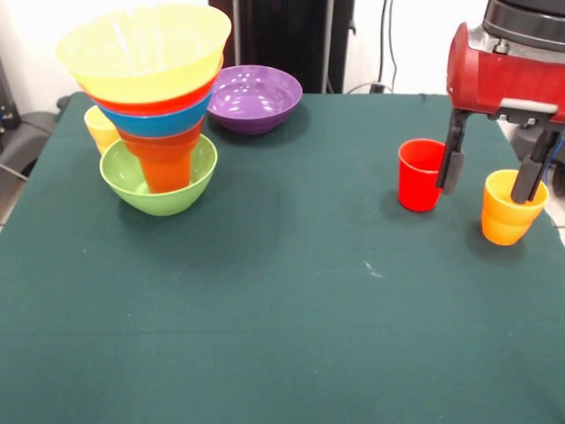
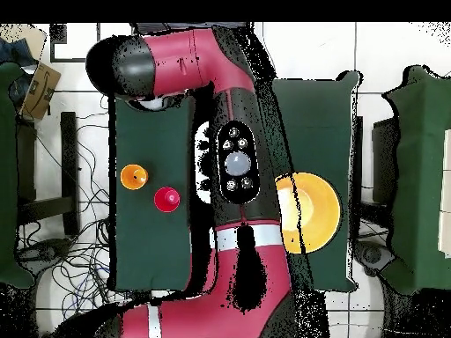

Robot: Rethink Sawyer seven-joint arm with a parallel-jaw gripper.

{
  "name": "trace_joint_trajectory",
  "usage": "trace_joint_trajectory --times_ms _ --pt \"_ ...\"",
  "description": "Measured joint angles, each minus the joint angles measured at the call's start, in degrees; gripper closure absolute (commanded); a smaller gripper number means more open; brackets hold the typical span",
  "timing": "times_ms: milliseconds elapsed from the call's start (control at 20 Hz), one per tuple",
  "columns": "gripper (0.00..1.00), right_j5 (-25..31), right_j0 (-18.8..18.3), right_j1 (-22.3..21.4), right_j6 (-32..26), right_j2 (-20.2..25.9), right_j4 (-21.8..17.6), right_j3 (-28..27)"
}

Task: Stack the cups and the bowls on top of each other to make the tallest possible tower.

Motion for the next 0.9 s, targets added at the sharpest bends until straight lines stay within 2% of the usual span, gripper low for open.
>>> trace_joint_trajectory --times_ms 400,900 --pt "0.0 0.9 0.3 -0.2 0.0 0.0 1.0 0.0" --pt "0.0 3.4 0.9 -8.7 0.0 -2.1 1.4 7.7"
